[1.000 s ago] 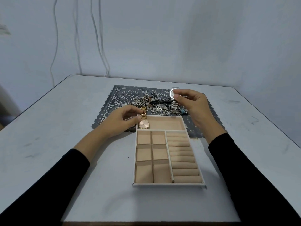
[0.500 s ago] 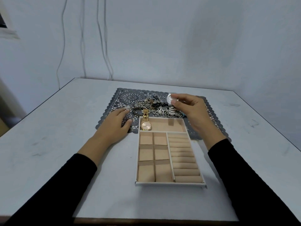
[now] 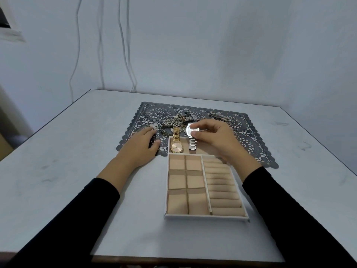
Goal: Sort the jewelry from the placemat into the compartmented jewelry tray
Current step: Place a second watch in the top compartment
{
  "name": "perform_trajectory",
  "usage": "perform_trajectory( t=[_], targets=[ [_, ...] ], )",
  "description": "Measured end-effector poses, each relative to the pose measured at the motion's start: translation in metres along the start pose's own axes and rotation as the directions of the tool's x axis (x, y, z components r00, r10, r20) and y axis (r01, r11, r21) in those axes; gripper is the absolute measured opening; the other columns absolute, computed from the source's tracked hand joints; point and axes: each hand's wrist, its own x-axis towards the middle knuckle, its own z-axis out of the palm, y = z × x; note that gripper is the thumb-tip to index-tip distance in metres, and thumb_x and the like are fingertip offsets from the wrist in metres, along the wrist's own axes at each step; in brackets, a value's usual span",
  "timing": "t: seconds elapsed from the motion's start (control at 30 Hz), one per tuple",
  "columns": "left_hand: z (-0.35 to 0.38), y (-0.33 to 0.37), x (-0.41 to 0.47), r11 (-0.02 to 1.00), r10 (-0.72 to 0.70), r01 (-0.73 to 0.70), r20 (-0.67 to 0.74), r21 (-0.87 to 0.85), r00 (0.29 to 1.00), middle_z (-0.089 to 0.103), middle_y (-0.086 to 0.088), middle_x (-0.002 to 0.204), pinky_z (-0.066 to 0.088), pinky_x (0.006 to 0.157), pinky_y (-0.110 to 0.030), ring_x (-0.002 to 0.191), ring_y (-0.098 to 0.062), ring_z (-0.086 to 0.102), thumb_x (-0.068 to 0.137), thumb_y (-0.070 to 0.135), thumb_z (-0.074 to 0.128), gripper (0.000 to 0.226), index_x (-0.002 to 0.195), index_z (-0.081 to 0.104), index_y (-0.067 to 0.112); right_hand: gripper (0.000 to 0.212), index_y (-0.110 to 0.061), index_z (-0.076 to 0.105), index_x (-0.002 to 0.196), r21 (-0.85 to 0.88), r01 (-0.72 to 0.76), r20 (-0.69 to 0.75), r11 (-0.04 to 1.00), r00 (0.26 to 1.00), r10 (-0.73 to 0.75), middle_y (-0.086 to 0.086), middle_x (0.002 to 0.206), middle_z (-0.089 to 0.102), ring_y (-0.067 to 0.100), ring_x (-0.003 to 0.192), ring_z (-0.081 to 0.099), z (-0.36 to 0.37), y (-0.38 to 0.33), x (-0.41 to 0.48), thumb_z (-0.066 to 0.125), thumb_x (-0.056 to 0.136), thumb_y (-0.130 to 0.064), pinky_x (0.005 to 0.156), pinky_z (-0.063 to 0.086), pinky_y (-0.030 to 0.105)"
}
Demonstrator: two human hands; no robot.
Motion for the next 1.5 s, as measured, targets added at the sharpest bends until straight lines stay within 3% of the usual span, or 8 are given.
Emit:
perform_trajectory(
  t=[0.1, 0.23, 0.47, 0.6, 0.8, 1.0, 1.23, 1.5],
  targets=[
    [0.000, 0.000, 0.001, 1.000, 0.004, -0.004, 0.003, 0.004, 1.000, 0.033, 0.000, 0.157, 0.025, 0.118, -0.036, 0.144, -0.020, 0.031, 0.101, 0.037, 0.044, 0.053, 0.148, 0.040, 0.013, 0.019, -0.001, 0.071, 0.095, -0.020, -0.013, 0.016, 1.000, 1.000, 0.013, 0.027, 0.107, 0.064, 0.030, 0.087, 0.068, 0.002, 0.003, 0.001, 0.072, 0.078, 0.006, 0.076, 0.059, 0.039],
    [0.001, -0.002, 0.002, 1.000, 0.010, -0.010, 0.004, 0.011, 1.000, 0.033, -0.002, 0.157, 0.026, 0.118, -0.038, 0.143, -0.021, 0.032, 0.100, 0.038, 0.045, 0.054, 0.147, 0.041, 0.011, 0.019, 0.002, 0.070, 0.096, -0.061, -0.010, 0.025, 0.998, 1.000, 0.012, 0.019, 0.101, 0.068, 0.024, 0.081, 0.069, 0.006, 0.006, 0.002, 0.072, 0.077, 0.007, 0.068, 0.059, 0.031],
    [0.002, -0.001, 0.002, 1.000, 0.012, -0.012, 0.015, 0.000, 1.000, 0.032, -0.001, 0.157, 0.024, 0.119, -0.038, 0.144, -0.020, 0.030, 0.101, 0.036, 0.044, 0.052, 0.147, 0.039, 0.013, 0.017, 0.000, 0.070, 0.094, -0.110, -0.037, 0.047, 0.993, 0.998, 0.042, -0.006, 0.071, 0.068, 0.009, 0.061, 0.061, 0.008, 0.011, 0.005, 0.073, 0.078, 0.005, 0.058, 0.053, 0.021],
    [0.002, -0.002, 0.003, 1.000, 0.003, -0.003, 0.024, 0.008, 1.000, 0.032, -0.001, 0.157, 0.026, 0.117, -0.038, 0.144, -0.022, 0.031, 0.101, 0.038, 0.043, 0.053, 0.148, 0.039, 0.013, 0.015, -0.008, 0.073, 0.088, -0.128, -0.036, 0.046, 0.991, 0.998, 0.042, 0.008, 0.086, 0.066, 0.023, 0.076, 0.060, 0.006, 0.013, 0.005, 0.075, 0.077, 0.002, 0.073, 0.055, 0.035],
    [0.002, -0.001, 0.003, 1.000, -0.003, 0.002, 0.022, 0.015, 1.000, 0.032, 0.000, 0.157, 0.026, 0.116, -0.036, 0.143, -0.022, 0.031, 0.101, 0.038, 0.043, 0.053, 0.147, 0.040, 0.012, 0.014, -0.005, 0.071, 0.096, -0.187, -0.065, 0.079, 0.980, 0.994, 0.081, 0.011, 0.083, 0.060, 0.010, 0.062, 0.057, 0.001, 0.010, 0.004, 0.068, 0.084, 0.002, 0.059, 0.051, 0.022],
    [0.002, -0.001, 0.003, 1.000, -0.009, 0.009, 0.028, 0.006, 1.000, 0.031, 0.000, 0.158, 0.024, 0.118, -0.038, 0.144, -0.022, 0.030, 0.101, 0.038, 0.043, 0.053, 0.147, 0.040, 0.012, 0.017, -0.003, 0.071, 0.099, -0.180, -0.088, 0.100, 0.980, 0.989, 0.107, 0.014, 0.091, 0.064, 0.017, 0.075, 0.062, -0.003, 0.010, 0.004, 0.067, 0.083, 0.004, 0.073, 0.058, 0.027],
    [0.002, -0.001, 0.003, 1.000, -0.005, 0.005, 0.027, 0.009, 1.000, 0.031, -0.001, 0.158, 0.022, 0.120, -0.038, 0.145, -0.020, 0.028, 0.101, 0.037, 0.043, 0.053, 0.148, 0.040, 0.011, 0.019, -0.007, 0.073, 0.092, -0.128, -0.100, 0.070, 0.987, 0.992, 0.109, 0.022, 0.095, 0.065, 0.020, 0.079, 0.066, 0.001, 0.014, 0.005, 0.068, 0.081, 0.008, 0.071, 0.057, 0.026],
    [0.002, -0.002, 0.003, 1.000, -0.012, 0.012, 0.028, 0.001, 1.000, 0.031, 0.000, 0.158, 0.023, 0.118, -0.035, 0.144, -0.021, 0.030, 0.101, 0.038, 0.044, 0.054, 0.147, 0.040, 0.011, 0.020, 0.000, 0.072, 0.098, -0.170, -0.092, 0.099, 0.981, 0.989, 0.110, 0.026, 0.099, 0.067, 0.023, 0.082, 0.069, -0.003, 0.012, 0.004, 0.069, 0.080, 0.009, 0.074, 0.058, 0.027]
  ],
)
